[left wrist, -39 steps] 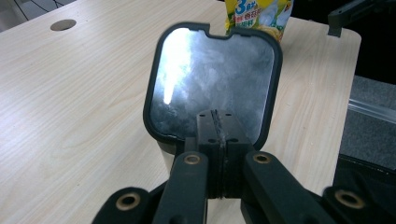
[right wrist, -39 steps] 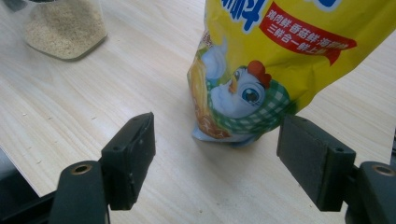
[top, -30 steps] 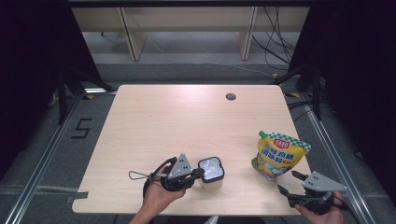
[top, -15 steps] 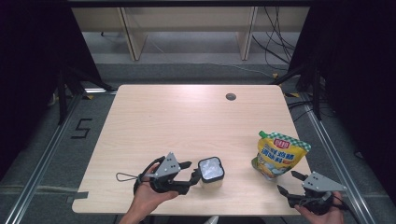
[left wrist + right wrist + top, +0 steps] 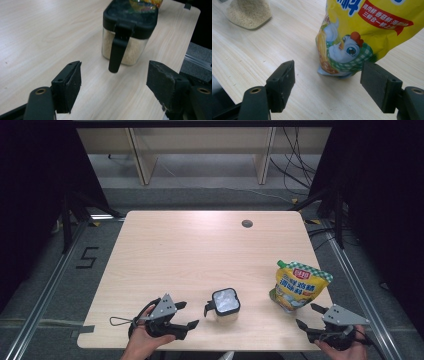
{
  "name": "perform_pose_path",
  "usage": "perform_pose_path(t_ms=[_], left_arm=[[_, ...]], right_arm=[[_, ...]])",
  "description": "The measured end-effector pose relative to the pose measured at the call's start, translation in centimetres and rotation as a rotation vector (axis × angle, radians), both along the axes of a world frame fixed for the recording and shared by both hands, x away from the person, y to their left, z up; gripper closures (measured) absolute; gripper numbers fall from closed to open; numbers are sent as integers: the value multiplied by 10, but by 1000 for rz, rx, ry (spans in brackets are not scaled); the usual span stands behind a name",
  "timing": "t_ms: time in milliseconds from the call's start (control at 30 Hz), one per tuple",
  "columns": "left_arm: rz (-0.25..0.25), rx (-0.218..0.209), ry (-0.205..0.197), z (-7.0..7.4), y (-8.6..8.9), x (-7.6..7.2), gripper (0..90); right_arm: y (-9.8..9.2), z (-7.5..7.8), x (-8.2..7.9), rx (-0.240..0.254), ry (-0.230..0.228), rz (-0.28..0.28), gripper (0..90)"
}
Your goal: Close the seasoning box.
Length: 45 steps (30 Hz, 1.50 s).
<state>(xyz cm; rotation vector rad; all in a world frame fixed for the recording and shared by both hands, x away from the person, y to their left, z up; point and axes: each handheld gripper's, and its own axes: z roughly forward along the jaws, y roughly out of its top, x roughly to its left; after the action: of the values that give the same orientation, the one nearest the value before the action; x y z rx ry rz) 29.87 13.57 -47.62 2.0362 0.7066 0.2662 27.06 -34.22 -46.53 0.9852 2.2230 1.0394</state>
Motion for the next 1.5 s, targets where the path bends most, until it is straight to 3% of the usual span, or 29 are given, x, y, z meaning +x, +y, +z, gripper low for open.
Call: perform_pose_path(t_ms=[233, 267, 433, 467, 500, 633, 667, 733, 833, 900, 933, 967, 1500], left_arm=[[-10, 16, 3, -9, -5, -4, 255], [-15, 36, 11, -9, -5, -4, 254], [-23, 19, 18, -11, -9, -13, 245], [-22, 50, 13, -10, -9, -15, 244], [-28, 15, 14, -12, -11, -17, 244], [-25, 50, 16, -14, -11, -23, 241], [-31, 72, 0, -14, -10, -24, 238], [-24, 55, 17, -17, -11, -30, 234], [-32, 87, 20, -22, -11, -36, 233], [-44, 136, 15, -25, -12, -34, 233], [-42, 121, 25, -27, -14, -35, 232], [-51, 146, 21, -28, -14, -34, 231], [-52, 164, 29, -34, -15, -32, 231]], right_arm=[[0, 0, 1, -4, -5, 13, 289], [0, 0, 0, -7, -8, 8, 289], [1, -1, 0, -13, 4, 7, 289], [1, -1, 0, -9, 2, 8, 289], [1, -1, 0, -17, -4, 11, 289], [1, -1, 0, -16, 0, 14, 289], [1, -1, 0, -14, -1, 13, 289], [1, -1, 0, -17, -3, 15, 289], [2, -1, 0, -17, 3, 10, 289], [3, -1, -1, -12, 15, 7, 288], [2, -1, 0, -23, 4, 17, 288], [2, -1, 0, -26, 4, 18, 288], [2, -3, 2, -43, 5, 25, 287]])
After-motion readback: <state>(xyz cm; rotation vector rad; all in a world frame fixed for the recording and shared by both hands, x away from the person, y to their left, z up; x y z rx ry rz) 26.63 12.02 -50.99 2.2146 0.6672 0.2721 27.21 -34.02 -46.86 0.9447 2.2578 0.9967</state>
